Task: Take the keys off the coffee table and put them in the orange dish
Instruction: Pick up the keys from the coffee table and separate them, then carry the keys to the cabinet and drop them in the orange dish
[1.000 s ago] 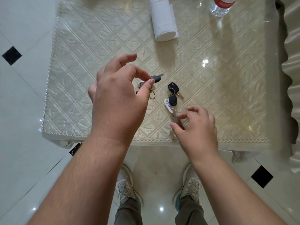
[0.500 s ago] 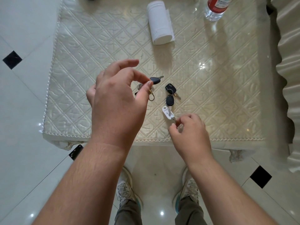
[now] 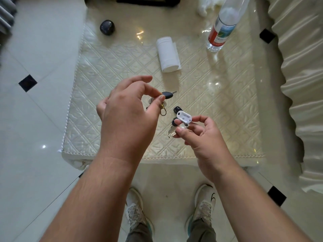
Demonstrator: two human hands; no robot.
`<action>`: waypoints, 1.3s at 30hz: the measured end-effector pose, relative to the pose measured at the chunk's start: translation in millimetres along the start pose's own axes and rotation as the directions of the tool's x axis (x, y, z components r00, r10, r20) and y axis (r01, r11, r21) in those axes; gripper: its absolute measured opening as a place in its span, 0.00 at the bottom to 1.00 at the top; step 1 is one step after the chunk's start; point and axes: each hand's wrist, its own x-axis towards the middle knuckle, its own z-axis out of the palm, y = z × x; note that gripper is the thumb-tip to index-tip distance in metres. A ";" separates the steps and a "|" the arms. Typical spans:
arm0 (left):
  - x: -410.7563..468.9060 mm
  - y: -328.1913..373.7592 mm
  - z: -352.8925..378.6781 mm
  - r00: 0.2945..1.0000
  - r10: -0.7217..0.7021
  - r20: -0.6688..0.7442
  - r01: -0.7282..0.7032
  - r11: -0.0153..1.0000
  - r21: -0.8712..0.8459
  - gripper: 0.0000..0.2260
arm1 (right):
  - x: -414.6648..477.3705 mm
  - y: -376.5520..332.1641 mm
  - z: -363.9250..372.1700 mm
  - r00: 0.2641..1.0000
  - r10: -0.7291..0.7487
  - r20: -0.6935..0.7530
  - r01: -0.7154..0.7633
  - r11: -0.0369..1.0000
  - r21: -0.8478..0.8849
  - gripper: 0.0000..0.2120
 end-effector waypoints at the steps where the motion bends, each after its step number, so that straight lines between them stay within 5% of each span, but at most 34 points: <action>1: 1.5 5.4 -7.2 1.000 -0.001 0.006 0.001 1.000 -0.008 0.02 | -4.0 -8.4 0.5 1.000 -0.023 0.007 0.023 1.000 -0.017 0.20; 7: 11.2 56.8 -60.9 1.000 0.015 0.022 -0.014 1.000 -0.022 0.01 | -35.2 -75.9 9.3 0.985 -0.170 -0.001 0.168 0.973 -0.155 0.20; 14: 10.1 132.2 -137.6 0.994 0.105 0.003 -0.104 0.994 -0.045 0.02 | -80.9 -184.8 22.1 0.930 -0.359 -0.072 0.328 0.904 -0.275 0.05; 28: -11.9 331.4 -341.9 0.922 0.355 -0.156 -0.367 0.928 -0.059 0.02 | -269.2 -438.0 46.9 0.655 -0.753 -0.057 0.631 0.587 -0.508 0.07; 32: -29.6 389.7 -402.8 0.886 0.424 -0.188 -0.435 0.900 -0.016 0.05 | -331.5 -497.1 46.6 0.553 -0.831 -0.060 0.665 0.484 -0.568 0.07; 39: -57.6 459.6 -457.3 0.847 0.491 -0.204 -0.500 0.866 0.009 0.04 | -407.4 -561.4 28.3 0.482 -0.876 -0.016 0.648 0.369 -0.667 0.07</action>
